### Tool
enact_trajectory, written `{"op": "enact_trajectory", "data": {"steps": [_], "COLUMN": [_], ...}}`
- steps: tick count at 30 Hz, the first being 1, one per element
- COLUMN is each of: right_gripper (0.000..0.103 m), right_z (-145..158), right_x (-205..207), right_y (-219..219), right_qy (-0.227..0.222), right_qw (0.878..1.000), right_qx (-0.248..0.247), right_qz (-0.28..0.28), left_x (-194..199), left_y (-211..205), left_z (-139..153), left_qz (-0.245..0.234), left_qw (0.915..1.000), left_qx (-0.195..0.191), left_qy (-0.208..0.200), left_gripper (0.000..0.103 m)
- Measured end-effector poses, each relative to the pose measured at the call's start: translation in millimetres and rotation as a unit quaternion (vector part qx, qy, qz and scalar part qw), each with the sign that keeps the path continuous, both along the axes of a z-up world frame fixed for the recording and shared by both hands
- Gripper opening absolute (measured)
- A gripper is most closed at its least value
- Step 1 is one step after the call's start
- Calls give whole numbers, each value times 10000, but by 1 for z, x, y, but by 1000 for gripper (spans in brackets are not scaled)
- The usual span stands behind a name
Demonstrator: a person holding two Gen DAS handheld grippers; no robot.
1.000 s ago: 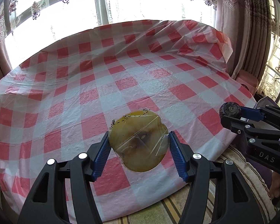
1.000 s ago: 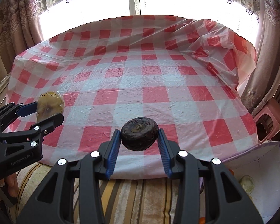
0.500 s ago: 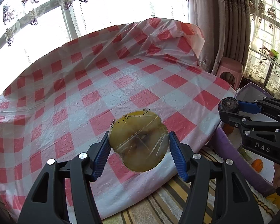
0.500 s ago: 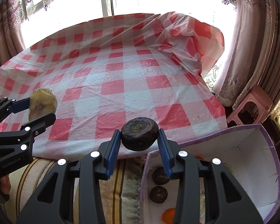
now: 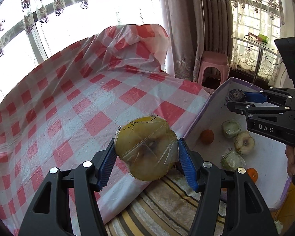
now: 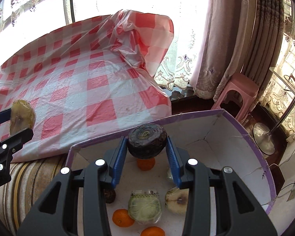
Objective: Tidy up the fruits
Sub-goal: 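Lower both fruits into the box and open both grippers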
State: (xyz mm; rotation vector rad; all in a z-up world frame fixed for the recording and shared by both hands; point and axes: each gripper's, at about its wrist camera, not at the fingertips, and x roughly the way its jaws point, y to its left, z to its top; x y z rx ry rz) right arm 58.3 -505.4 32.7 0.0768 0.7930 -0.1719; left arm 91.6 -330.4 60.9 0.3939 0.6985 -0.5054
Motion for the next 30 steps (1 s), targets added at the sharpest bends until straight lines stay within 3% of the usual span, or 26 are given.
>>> {"op": "enact_trajectory", "data": {"steps": [10, 19, 30], "right_gripper": [41, 41, 41], "right_z": [-11, -27, -38], "right_x": [-7, -3, 11], "right_y": [-31, -54, -72], "right_qy": [122, 335, 645], "right_qw": [9992, 9976, 9944], "right_qx": [-128, -126, -278], "right_qz": [-354, -593, -785], "left_x": [-9, -2, -2], "left_y": [-57, -90, -125], "left_z": [-24, -48, -78], "left_qz": [-730, -1059, -1405], "left_qw": [9969, 9918, 9791], "left_qx": [188, 491, 1345], "left_qy": [234, 529, 596], "left_gripper": [59, 59, 60]}}
